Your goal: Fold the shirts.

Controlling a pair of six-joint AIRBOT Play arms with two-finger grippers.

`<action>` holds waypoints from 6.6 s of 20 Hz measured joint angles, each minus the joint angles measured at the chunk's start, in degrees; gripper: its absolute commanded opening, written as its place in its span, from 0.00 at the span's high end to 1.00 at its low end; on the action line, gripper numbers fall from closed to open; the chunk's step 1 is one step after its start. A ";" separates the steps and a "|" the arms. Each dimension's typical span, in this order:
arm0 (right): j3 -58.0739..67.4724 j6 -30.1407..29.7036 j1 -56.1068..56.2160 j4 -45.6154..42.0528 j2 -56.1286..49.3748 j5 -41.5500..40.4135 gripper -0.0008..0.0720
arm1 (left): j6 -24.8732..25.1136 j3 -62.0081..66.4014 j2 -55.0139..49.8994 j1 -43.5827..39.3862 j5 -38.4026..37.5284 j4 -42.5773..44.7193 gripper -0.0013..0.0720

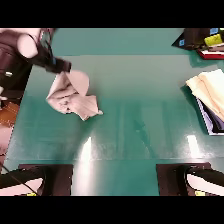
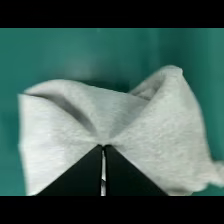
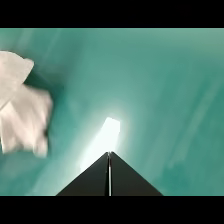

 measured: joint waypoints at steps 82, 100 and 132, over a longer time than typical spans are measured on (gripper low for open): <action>-58.07 4.09 13.73 -16.44 14.12 -16.00 0.96 | 19.39 -16.37 0.31 12.66 -2.40 -31.36 0.95; -55.84 -7.72 -17.40 11.43 15.98 -6.95 0.40 | 21.73 -16.68 1.22 2.91 -5.44 -24.92 0.95; -26.43 -2.82 -2.78 16.17 26.05 -26.99 0.96 | 14.49 17.86 17.81 2.67 -3.96 -7.28 0.95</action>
